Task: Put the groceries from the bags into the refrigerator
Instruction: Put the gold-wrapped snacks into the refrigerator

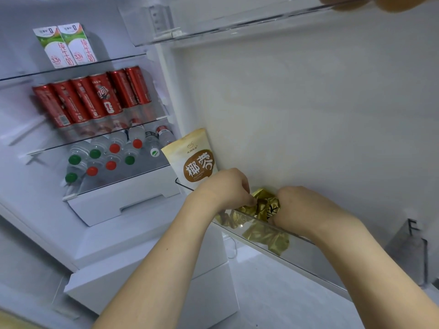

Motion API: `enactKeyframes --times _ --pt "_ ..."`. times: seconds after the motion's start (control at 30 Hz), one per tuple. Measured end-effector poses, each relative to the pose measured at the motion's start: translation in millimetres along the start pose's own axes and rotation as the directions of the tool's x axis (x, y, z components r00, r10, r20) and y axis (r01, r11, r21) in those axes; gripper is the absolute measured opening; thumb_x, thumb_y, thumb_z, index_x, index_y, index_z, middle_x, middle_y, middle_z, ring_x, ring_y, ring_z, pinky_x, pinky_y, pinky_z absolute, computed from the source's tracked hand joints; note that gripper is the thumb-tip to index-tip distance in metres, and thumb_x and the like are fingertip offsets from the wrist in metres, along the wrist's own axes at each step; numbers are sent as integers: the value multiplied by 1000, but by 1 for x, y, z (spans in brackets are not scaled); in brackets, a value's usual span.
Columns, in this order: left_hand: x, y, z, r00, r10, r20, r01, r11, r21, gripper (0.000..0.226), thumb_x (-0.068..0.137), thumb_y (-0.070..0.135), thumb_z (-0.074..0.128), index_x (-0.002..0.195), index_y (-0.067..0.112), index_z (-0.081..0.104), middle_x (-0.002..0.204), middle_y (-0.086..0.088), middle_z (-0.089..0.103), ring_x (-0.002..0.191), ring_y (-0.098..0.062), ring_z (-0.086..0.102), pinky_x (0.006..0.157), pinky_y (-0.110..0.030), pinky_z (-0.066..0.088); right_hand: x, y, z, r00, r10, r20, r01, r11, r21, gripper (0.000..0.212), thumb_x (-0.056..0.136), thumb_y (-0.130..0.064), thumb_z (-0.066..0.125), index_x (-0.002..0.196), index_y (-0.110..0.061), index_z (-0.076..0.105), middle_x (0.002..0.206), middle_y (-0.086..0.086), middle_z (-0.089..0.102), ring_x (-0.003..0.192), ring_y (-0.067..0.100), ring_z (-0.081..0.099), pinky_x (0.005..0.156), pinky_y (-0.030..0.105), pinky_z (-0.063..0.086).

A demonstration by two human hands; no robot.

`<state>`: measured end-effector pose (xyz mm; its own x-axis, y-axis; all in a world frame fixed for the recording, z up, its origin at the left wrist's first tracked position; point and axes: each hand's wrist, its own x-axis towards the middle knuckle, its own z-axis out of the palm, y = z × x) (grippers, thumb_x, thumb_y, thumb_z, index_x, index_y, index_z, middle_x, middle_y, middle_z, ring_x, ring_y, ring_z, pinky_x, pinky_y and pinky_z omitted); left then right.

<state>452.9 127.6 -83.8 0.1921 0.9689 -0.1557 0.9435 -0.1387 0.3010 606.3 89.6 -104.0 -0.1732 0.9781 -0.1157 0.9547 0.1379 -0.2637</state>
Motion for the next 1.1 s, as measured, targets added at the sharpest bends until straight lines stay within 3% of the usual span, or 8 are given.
enactKeyframes --times 0.17,0.3,0.47,0.63,0.77,0.93,1.0,1.1 --pt "-5 -1 0 1000 1 -31 -2 1000 -23 29 85 38 72 108 20 71 100 2 70 83 -15 68 64 -26 56 -5 1 -4 999 44 -8 -43 997 57 24 90 -19 55 70 -20 42 74 -2 48 78 23 53 48 25 29" --pt "-11 -4 -2 999 4 -54 -7 998 -59 28 85 34 73 110 22 69 104 3 67 83 -15 67 62 -23 55 -11 -1 -6 999 5 54 -4 1000 -16 13 94 -21 47 86 -15 55 83 1 55 86 24 58 53 23 35" --pt "-21 -9 -1 994 16 -106 -24 997 -73 28 85 33 72 110 22 69 104 5 67 86 -12 65 70 -25 56 -21 -4 -8 999 -23 42 22 1000 15 24 97 -21 43 73 -20 46 77 -2 51 83 23 56 55 22 35" --pt "-32 -14 -1 987 11 -159 -25 996 -87 30 86 34 71 114 23 67 107 5 66 92 -14 64 81 -31 57 -28 -7 -12 998 -61 8 60 994 90 20 95 -25 42 76 -24 44 83 -5 51 87 21 54 61 28 40" --pt "-41 -19 -1 971 13 -239 -23 999 -39 26 90 29 63 115 21 66 107 3 66 97 -17 62 79 -28 52 -30 -13 -16 997 -81 -14 82 990 118 21 96 -26 41 76 -22 40 82 -4 49 85 21 52 60 29 39" --pt "-63 -29 1 892 50 -450 -50 999 12 31 96 32 56 124 18 61 120 -1 64 112 -21 59 91 -35 49 -32 -33 -23 983 -176 -49 180 977 117 13 99 -25 40 104 -15 46 109 2 52 100 23 50 79 33 42" --pt "-74 -35 1 846 63 -530 -60 998 23 32 97 34 56 126 19 59 124 0 62 115 -20 57 93 -36 48 -32 -42 -25 971 -234 -50 238 965 106 28 101 -25 38 125 -11 45 130 6 48 120 25 46 96 34 40" --pt "-92 -44 2 793 24 -608 -23 1000 9 35 99 35 53 130 20 56 129 3 58 117 -18 55 93 -36 47 -29 -55 -26 957 -290 -12 291 956 44 52 104 -29 32 150 -6 21 160 10 19 146 23 19 116 33 18"
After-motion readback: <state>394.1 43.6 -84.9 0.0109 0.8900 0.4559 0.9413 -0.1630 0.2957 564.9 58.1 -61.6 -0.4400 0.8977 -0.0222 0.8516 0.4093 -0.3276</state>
